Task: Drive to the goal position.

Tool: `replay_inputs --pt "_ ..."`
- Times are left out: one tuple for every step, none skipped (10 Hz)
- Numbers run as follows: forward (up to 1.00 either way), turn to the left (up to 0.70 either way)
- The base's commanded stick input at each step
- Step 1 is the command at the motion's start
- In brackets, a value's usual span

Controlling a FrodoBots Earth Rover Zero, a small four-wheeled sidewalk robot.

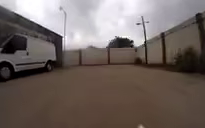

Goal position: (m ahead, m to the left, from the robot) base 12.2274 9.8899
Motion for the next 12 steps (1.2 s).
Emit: replay_inputs --pt "0.50 0.00" --pt "0.50 0.00" --pt "0.50 0.00" --pt "0.50 0.00" --pt "0.32 0.00" --pt "0.00 0.00" --pt "0.00 0.00" --pt "0.00 0.00" --pt "0.00 0.00" --pt "0.00 0.00" --pt "0.00 0.00" --pt "0.00 0.00"
